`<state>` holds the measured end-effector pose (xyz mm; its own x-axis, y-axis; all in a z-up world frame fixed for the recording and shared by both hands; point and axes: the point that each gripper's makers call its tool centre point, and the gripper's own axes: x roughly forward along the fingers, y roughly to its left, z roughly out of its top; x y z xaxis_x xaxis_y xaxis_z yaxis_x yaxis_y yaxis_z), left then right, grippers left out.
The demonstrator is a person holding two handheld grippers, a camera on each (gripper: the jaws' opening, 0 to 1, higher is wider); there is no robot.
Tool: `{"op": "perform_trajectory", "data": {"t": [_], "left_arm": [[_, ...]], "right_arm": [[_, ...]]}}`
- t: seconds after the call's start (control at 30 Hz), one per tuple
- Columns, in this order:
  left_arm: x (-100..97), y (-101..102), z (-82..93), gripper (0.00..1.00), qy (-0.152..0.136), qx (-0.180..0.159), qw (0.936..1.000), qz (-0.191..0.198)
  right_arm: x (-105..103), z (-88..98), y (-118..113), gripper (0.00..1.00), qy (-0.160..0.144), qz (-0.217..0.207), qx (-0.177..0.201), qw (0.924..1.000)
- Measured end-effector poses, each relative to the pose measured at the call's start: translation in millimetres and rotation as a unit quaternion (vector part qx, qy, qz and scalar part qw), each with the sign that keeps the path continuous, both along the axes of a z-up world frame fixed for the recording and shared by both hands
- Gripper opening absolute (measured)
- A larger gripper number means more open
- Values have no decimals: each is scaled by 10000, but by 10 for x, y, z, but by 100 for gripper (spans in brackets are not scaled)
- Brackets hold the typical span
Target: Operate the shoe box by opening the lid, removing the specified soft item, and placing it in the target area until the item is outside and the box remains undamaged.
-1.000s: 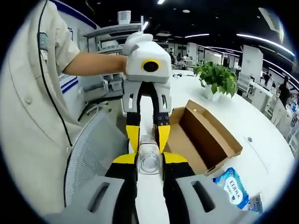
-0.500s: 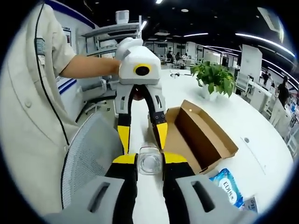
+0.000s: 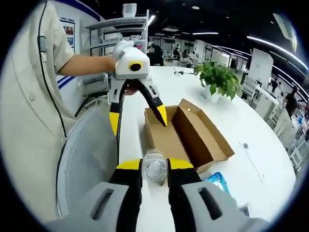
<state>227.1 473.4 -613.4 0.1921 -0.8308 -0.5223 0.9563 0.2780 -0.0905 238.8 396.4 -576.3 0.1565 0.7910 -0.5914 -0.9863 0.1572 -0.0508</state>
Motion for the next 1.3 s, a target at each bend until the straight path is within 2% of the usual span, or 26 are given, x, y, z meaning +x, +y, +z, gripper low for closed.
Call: {"op": "perform_trajectory", "data": {"t": [0.27,0.37,0.5,0.73,0.9,1.0,1.07,1.3], "left_arm": [[94,183,34,86,-54,-126,9979,629],[176,269,74,92,-179,-207,9942,1041],[220,335,115,99,-343,-316,9897,1352],[248,414,181,100,-520,-334,9829,1732],[258,484,202,100,-547,-335,9777,1999],[243,542,204,100,-605,-274,9740,2167],[238,561,228,100,-600,-368,9708,2292],[207,616,212,100,-596,-377,9661,2483]], "right_arm": [[245,37,-207,17,-162,4,-312,9994],[359,47,-274,17,-226,22,-431,9988],[549,35,-374,17,-327,18,-631,9975],[879,30,-520,17,-527,29,-928,9943],[1109,-18,-630,17,-586,-16,-1132,9918],[1236,-114,-706,17,-661,-13,-1374,9883],[1300,-178,-734,17,-700,4,-1475,9866],[1558,-334,-803,17,-782,28,-1753,9814]]}}
